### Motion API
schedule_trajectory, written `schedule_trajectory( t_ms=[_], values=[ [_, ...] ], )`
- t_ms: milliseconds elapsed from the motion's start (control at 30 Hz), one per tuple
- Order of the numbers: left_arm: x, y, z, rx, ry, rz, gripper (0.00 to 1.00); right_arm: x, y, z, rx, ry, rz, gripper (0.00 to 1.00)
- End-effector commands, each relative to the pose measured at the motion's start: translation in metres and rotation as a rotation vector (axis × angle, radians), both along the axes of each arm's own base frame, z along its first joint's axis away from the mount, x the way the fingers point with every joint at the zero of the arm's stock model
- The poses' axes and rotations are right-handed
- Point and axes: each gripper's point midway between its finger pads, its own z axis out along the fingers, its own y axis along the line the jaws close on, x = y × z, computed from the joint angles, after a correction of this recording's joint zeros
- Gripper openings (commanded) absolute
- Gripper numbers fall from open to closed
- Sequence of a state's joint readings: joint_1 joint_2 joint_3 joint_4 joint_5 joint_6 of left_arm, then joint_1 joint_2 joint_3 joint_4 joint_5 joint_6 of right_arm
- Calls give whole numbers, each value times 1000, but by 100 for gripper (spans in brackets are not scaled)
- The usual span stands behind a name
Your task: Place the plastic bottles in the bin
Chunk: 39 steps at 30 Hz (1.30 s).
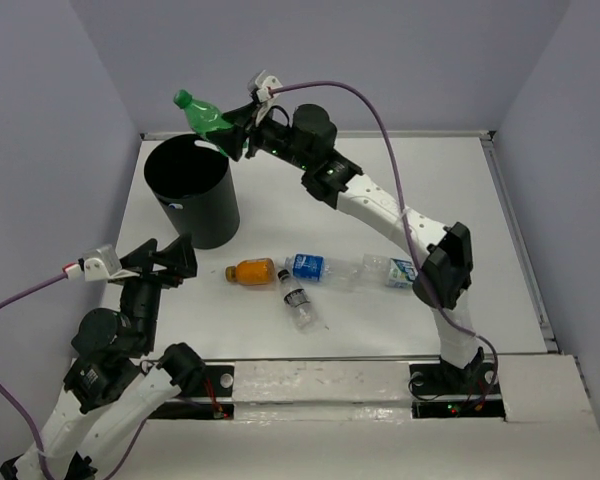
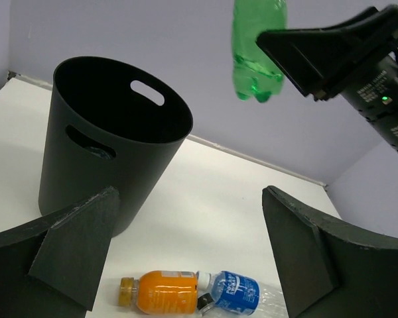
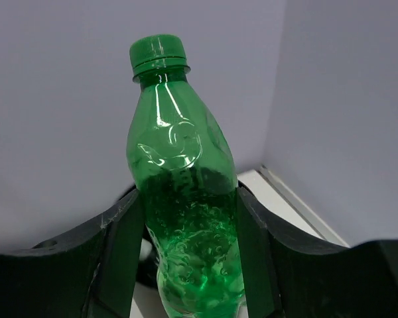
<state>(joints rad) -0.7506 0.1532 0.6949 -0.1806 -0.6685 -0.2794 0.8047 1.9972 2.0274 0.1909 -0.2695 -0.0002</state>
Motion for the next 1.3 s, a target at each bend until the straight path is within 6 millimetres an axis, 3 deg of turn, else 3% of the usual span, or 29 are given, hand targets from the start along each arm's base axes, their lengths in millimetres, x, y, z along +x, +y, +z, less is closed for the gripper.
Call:
schedule_trajectory(
  t_ms=[0, 33, 67, 100, 133, 167, 233, 267, 333, 367, 400, 467, 567, 600, 633, 700, 733, 800, 833, 933, 1133, 1267],
  values=[
    [-2, 11, 6, -43, -24, 42, 99, -7, 40, 46, 246, -38, 99, 30],
    [-2, 11, 6, -45, -23, 43, 99, -2, 44, 44, 260, -32, 100, 30],
    [-2, 11, 6, -47, -23, 46, 99, 6, 60, 22, 260, 6, 103, 31],
    [-2, 12, 6, -46, -24, 47, 99, 10, 65, 19, 273, 11, 103, 31],
    [-3, 11, 7, -47, -25, 45, 99, 9, 65, 32, 308, -11, 112, 36],
    [-2, 11, 6, -45, -24, 47, 99, 19, 76, 8, 291, 9, 111, 42],
    [-2, 11, 6, -43, -23, 44, 99, 20, 85, 3, 285, 13, 98, 65],
    [-2, 11, 6, -45, -23, 45, 99, 23, 85, 2, 272, 17, 88, 83],
    [-3, 12, 6, -47, -25, 48, 99, 21, 80, 6, 270, 9, 74, 91],
    [-3, 13, 6, -50, -25, 50, 99, 24, 82, -12, 233, 26, 64, 91],
    [-3, 13, 6, -50, -26, 52, 99, 14, 70, 13, 254, -4, 63, 91],
    [-3, 13, 6, -47, -25, 51, 99, 2, 57, 21, 221, -22, 65, 90],
    [-3, 13, 5, -48, -20, 53, 99, -13, 42, 7, 123, -46, 63, 82],
    [-3, 14, 5, -49, -20, 54, 99, -17, 41, -41, 26, 6, 75, 78],
    [-3, 14, 5, -51, -21, 56, 99, -30, 26, -36, -29, -39, 78, 71],
    [-4, 14, 5, -53, -23, 54, 99, -47, 17, -73, -153, -19, 128, 70],
    [-3, 13, 5, -52, -21, 52, 99, -59, 6, -113, -252, 49, 150, 70],
    [-1, 10, 4, -45, -14, 46, 99, -75, -3, -149, -361, 80, 213, 76],
    [0, 8, 4, -38, -10, 42, 99, -85, -11, -179, -444, 141, 238, 83],
    [4, 6, 2, -28, 3, 43, 99, -102, -25, -225, -568, 244, 290, 91],
    [5, 6, 1, -22, 3, 49, 99, -116, -23, -274, -696, 317, 346, 97],
    [7, 4, 0, -15, 9, 49, 99, -111, -14, -296, -757, 319, 330, 98]
  ],
)
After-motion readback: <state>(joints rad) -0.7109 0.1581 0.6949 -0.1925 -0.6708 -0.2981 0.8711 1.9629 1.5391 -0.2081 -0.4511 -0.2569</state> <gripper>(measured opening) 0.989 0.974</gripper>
